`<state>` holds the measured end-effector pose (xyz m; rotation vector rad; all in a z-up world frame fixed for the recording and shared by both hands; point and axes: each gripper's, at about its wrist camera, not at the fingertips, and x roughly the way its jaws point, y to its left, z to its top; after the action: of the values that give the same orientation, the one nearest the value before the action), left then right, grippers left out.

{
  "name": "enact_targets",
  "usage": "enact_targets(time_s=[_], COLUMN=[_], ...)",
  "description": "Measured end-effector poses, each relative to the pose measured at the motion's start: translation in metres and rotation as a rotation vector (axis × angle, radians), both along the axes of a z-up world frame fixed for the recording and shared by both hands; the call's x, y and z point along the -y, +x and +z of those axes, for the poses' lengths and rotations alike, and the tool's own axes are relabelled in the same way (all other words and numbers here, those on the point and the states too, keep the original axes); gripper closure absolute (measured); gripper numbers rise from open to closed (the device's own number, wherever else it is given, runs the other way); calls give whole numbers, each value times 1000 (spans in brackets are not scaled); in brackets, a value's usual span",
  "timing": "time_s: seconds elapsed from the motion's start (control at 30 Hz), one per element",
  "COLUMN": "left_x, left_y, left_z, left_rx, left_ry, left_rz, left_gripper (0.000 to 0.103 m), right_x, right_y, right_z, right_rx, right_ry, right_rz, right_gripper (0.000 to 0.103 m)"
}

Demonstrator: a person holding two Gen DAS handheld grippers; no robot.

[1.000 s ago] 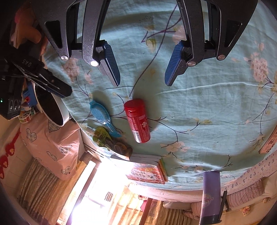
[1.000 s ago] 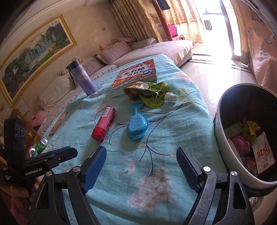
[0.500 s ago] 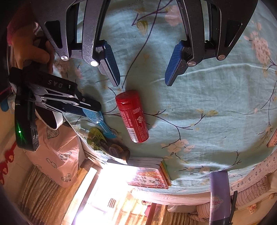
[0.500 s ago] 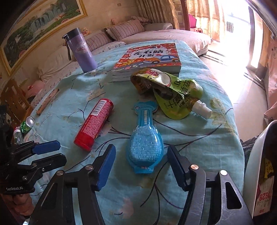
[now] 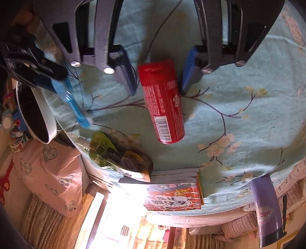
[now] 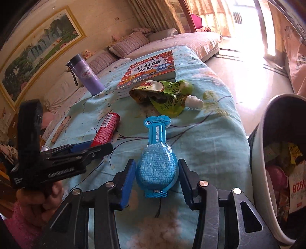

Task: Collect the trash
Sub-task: 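Grasp the red can with the left tool while the right tool grasps the blue plastic bottle, then carry the red can and blue bottle over the bin and open both tools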

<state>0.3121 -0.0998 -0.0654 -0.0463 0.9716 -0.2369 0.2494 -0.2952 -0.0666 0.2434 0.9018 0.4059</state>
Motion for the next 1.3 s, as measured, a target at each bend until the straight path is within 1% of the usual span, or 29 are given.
enact_targets(time_s=[0.1,0.2,0.43,0.7,0.97,1.3], left_x=[-1,3,10,35,67,107], left_y=[-5,-20,-66,-102,-119,-126], left_z=[2,6,13,27,43,53], left_rx=[13,28,30,56,90,105], left_ry=[-9,-12,-78,-113,-112,-109], left_rz=[-8,-36,-77,-139,-213,-275], left_gripper=[67,67,68,68,68,68], right_x=[7,11,18,30,53,93], right_y=[-13,-23,-42,-61,-81,-104], right_z=[1,0,1,14,23,23], right_rx=[5,7,8,45,79,102], right_ry=[24,42,78,88,109,116], right_rz=[-27,-46,-74,-115,-171,-244], right_gripper=[58,58,58,58,58,58])
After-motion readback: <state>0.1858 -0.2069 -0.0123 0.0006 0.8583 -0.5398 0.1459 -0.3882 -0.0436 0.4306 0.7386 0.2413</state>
